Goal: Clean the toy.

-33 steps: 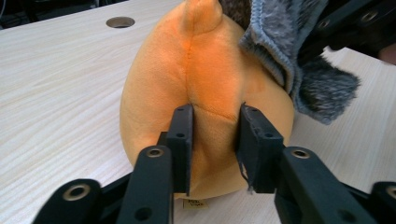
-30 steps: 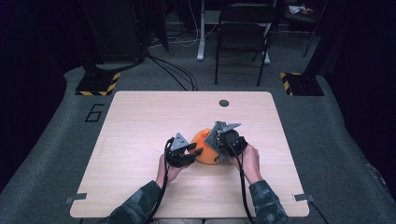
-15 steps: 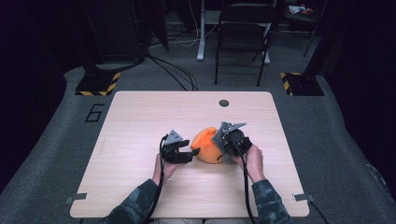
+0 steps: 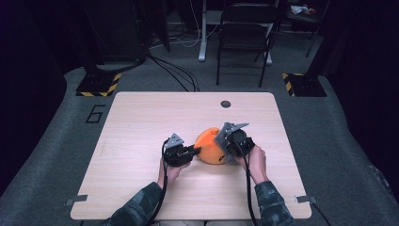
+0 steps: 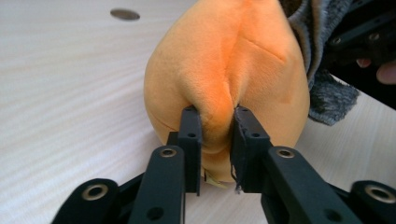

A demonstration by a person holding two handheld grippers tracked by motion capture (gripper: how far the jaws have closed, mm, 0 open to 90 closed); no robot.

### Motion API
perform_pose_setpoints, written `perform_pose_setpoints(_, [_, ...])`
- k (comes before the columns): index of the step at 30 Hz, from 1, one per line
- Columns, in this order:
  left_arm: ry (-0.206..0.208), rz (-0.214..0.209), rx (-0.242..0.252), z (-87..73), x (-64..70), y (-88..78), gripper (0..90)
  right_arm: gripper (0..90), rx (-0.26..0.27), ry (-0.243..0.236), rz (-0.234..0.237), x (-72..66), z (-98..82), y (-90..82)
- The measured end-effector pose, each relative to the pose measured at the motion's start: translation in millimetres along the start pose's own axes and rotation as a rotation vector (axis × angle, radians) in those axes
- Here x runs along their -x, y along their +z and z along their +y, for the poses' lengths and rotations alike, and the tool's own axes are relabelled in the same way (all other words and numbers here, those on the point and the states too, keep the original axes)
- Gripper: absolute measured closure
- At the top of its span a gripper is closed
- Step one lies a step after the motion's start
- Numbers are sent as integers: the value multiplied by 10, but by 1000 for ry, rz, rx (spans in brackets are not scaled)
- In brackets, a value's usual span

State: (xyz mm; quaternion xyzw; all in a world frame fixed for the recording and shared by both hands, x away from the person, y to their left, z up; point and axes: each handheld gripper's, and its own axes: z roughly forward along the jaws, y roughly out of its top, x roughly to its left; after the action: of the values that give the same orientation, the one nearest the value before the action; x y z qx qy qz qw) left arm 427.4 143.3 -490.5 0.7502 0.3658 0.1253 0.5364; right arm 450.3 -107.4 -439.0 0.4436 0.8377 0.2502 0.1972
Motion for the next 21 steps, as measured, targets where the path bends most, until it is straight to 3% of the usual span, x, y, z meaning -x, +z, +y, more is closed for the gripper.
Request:
perform_pose_setpoints(3, [53, 18, 16, 68, 55, -38, 786, 746, -1, 23, 10, 56, 29, -87])
perform_pose_setpoints(5, [115, 26, 25, 141, 91, -94, 789, 746, 9, 35, 11, 85, 51, -161])
perform_pose_setpoints(8, [180, 38, 34, 221, 165, -156, 790, 746, 47, 51, 30, 97, 97, -296])
perform_pose_setpoints(13, [226, 22, 17, 247, 247, -158, 788, 745, 126, 30, 59, -29, 203, -547])
perform_pose_setpoints(17, [252, -3, 15, 247, 349, -147, 784, 745, 158, -38, 69, -258, 278, -648])
perform_pose_setpoints(21, [288, -19, 1, 220, 431, -117, 789, 748, 131, -114, 38, -445, 300, -603])
